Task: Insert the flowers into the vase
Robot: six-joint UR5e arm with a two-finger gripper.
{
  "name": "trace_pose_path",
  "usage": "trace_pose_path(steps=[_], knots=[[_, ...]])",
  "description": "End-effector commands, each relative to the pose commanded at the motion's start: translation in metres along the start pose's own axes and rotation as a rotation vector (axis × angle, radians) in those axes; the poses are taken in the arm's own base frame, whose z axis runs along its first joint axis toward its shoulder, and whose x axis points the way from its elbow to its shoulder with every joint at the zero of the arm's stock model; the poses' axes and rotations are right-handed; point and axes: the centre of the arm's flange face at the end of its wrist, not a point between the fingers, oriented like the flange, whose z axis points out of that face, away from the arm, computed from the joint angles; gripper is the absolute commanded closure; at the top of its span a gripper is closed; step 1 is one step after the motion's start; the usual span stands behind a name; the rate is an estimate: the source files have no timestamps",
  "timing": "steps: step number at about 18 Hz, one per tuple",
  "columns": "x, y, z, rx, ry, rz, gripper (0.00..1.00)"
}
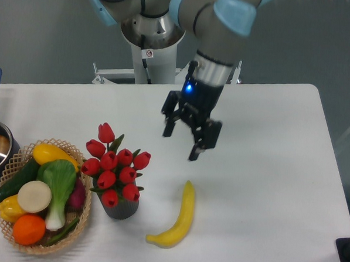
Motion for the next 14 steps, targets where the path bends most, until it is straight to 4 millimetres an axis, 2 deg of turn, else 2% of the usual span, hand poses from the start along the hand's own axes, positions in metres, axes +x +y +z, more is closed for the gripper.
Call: trace_pose_path(steps=[3, 5, 7, 9, 14], knots=[[-0.016, -0.005, -0.026, -0.035, 0.059, -0.023, 0.0], [-0.025, 0.009, -0.041, -0.069, 0.078, -0.034, 0.0], [-0.025, 0.02, -0.056, -0.073, 0.089, -0.012, 0.0], [-0.025, 0.032, -0.064, -0.072, 0.1, 0.016, 0.0], [-0.025, 0.038, -0.071, -0.048, 0.102, 0.005, 0.0]])
